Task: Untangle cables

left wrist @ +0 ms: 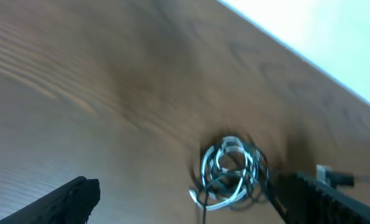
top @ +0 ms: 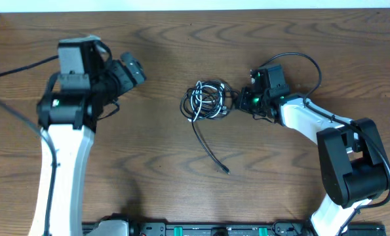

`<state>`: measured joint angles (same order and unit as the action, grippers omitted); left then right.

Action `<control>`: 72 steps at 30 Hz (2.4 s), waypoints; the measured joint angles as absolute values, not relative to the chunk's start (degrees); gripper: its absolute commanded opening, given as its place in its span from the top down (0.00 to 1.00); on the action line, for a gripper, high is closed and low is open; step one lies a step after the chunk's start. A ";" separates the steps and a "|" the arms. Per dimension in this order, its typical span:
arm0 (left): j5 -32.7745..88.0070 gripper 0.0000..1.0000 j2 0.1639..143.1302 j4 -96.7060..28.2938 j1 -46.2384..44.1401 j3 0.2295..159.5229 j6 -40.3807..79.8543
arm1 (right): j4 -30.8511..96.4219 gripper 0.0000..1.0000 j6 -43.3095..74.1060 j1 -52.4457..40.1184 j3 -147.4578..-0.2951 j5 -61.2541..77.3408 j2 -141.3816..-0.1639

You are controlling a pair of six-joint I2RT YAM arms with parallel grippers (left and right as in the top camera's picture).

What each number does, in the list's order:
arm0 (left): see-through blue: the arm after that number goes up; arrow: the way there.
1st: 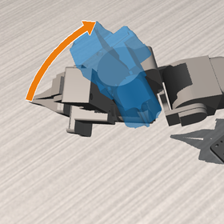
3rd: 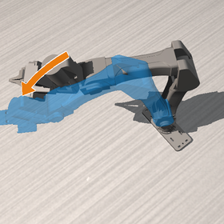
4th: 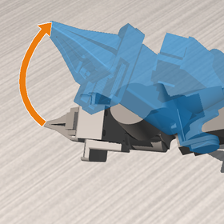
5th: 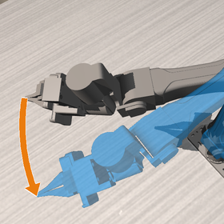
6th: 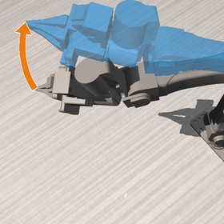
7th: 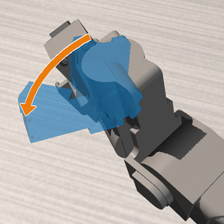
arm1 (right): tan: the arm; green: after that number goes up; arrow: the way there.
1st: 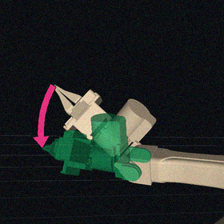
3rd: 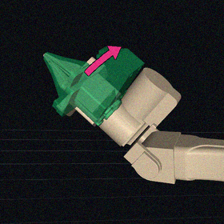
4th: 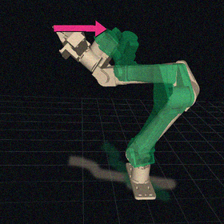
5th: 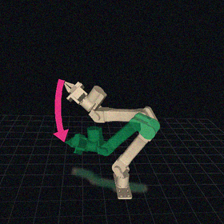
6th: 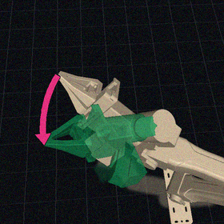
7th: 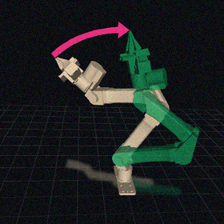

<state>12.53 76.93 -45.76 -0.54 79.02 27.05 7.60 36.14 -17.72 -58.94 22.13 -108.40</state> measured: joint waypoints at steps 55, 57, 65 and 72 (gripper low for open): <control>28.62 0.02 111.48 -29.23 -16.91 79.05 42.94 | 36.69 0.98 16.05 -20.36 -77.69 16.01 -106.63; 28.99 0.02 113.34 -27.53 -17.02 79.05 43.42 | 36.67 0.99 16.01 -20.58 -77.69 15.18 -106.63; 29.67 0.02 116.66 -22.37 -17.12 79.05 43.72 | 36.62 0.99 15.86 -20.82 -77.69 14.04 -106.63; 29.56 0.47 118.69 -19.22 -18.00 79.46 43.88 | 36.60 0.99 15.86 -20.91 -77.69 13.67 -106.63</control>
<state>29.56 118.69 -19.22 -18.00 79.46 43.88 36.60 15.86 -20.91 -77.69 13.67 -106.63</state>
